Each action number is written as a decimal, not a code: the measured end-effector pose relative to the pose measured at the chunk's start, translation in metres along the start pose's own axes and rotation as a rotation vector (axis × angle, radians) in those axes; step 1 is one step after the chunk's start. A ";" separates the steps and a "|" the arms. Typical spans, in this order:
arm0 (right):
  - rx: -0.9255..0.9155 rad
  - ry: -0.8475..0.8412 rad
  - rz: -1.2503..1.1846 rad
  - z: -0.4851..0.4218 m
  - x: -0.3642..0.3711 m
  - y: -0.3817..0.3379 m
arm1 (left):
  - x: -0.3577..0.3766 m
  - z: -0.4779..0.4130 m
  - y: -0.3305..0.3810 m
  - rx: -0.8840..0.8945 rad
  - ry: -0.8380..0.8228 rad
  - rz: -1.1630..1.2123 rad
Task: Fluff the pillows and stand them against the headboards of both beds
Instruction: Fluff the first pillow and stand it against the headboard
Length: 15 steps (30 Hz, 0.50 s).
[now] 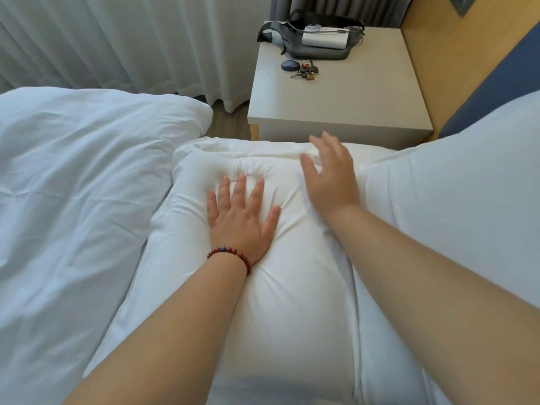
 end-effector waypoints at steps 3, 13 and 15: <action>0.174 -0.264 0.149 0.045 0.001 0.017 | -0.008 0.002 0.004 0.005 -0.076 -0.003; 0.358 -0.288 0.038 0.090 -0.003 0.033 | -0.042 0.040 0.021 0.139 -0.127 -0.018; 0.374 -0.338 0.017 0.084 -0.001 0.042 | -0.039 0.049 0.033 0.175 -0.143 -0.060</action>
Point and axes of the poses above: each hand's wrist, its own z-axis away from the middle knuckle, its own x-axis out of the palm, y = z × x, the point moved 6 cm from there along -z, towards the middle knuckle, and after that the axes turned 3 degrees about -y, right-handed, at the moved point
